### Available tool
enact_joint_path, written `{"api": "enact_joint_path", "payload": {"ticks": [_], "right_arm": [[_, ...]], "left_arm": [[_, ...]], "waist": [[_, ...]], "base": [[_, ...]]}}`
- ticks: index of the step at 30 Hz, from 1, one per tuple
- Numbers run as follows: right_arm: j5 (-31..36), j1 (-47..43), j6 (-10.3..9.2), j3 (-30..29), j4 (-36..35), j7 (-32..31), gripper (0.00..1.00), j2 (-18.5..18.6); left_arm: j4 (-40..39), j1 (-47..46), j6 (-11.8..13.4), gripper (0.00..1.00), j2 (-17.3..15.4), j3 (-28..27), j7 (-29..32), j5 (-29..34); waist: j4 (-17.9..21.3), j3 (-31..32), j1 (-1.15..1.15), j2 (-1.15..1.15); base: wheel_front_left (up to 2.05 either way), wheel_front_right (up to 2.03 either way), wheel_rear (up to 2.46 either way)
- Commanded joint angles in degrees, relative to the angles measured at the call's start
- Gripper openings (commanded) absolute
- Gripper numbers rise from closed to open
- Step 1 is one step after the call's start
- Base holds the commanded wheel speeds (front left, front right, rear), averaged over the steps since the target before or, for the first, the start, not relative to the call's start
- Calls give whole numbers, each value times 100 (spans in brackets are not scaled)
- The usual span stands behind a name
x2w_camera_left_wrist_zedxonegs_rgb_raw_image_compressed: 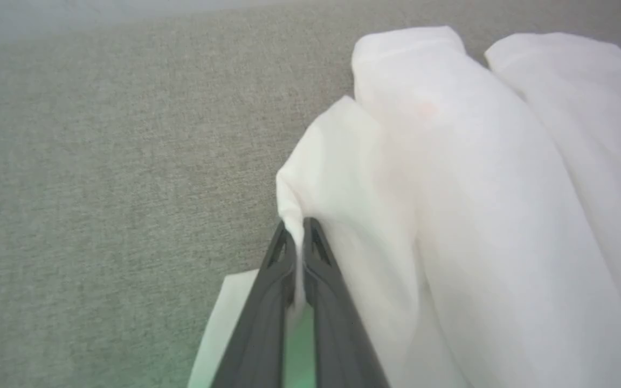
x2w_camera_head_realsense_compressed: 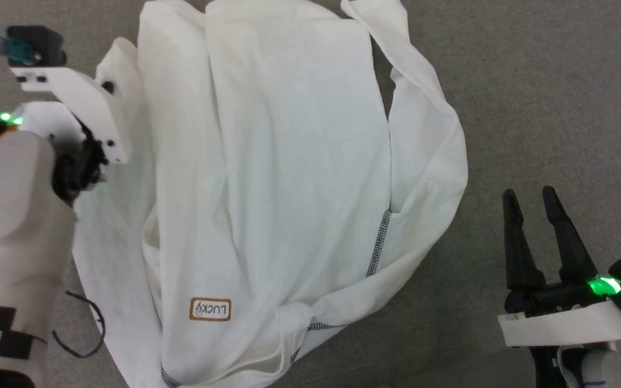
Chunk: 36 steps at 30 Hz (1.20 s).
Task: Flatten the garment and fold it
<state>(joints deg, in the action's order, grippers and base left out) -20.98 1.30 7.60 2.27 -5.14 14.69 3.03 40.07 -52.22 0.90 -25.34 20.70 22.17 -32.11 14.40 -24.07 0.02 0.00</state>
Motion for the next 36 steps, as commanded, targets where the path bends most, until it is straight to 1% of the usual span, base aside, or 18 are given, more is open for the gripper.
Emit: {"api": "enact_joint_path", "payload": {"ticks": [1, 6, 9, 13, 16, 19, 22, 27, 30, 34, 36], "right_arm": [[41, -60, -11, -34, 21, 16, 100, -15], [56, -303, -11, -180, 66, -98, 100, -15], [48, -468, -11, -232, 58, -193, 100, -15], [67, -677, -11, -301, -2, -317, 100, -15], [66, -829, -11, -399, -78, -393, 100, -15], [62, -934, -11, -472, -161, -470, 100, -15], [52, -985, -11, -532, -264, -532, 100, -15], [22, -973, -11, -594, -370, -610, 100, -15], [-6, -928, -11, -585, -386, -620, 100, -15], [-35, -857, -11, -547, -366, -621, 100, -15], [-48, -815, -11, -535, -339, -610, 100, -15]], "left_arm": [[-48, 132, 34, 0, 88, 27, -98, 30], [-726, 476, 287, 0, 380, 65, -933, 167], [-1219, 781, 386, 0, 555, 186, -1175, 233], [-1932, 1332, 482, 0, 815, 533, -1222, 343], [-2347, 1767, 458, 0, 1049, 854, -1148, 331], [-2559, 2150, 422, 0, 1336, 1204, -1091, 306], [-2573, 2429, 365, 0, 1633, 1584, -1035, 315], [-2258, 2646, 221, 0, 2041, 2193, -1015, 337], [-1985, 2681, 166, 0, 2173, 2523, -1045, 306], [-1539, 2699, 70, 0, 2232, 2985, -1083, 278], [-1253, 2732, 89, 0, 2240, 3130, -1126, 229]], "waist": [[-369, 555, -2, 0], [-638, 1177, -2, 0], [-723, 1475, -2, 0], [-754, 1793, -2, 0], [-745, 1930, -2, 0], [-693, 2005, -2, 0], [-623, 1976, -2, 0], [-482, 1779, -2, 0], [-397, 1623, -2, 0], [-297, 1422, -2, 0], [-255, 1342, -2, 0]], "base": [[0, 0, 0], [0, 0, 0], [0, 0, 0], [0, 0, 0], [0, 0, 0], [0, 0, 0], [0, 0, 0], [0, 0, 0], [0, 0, 0], [0, 0, 0], [0, 0, 0]]}}
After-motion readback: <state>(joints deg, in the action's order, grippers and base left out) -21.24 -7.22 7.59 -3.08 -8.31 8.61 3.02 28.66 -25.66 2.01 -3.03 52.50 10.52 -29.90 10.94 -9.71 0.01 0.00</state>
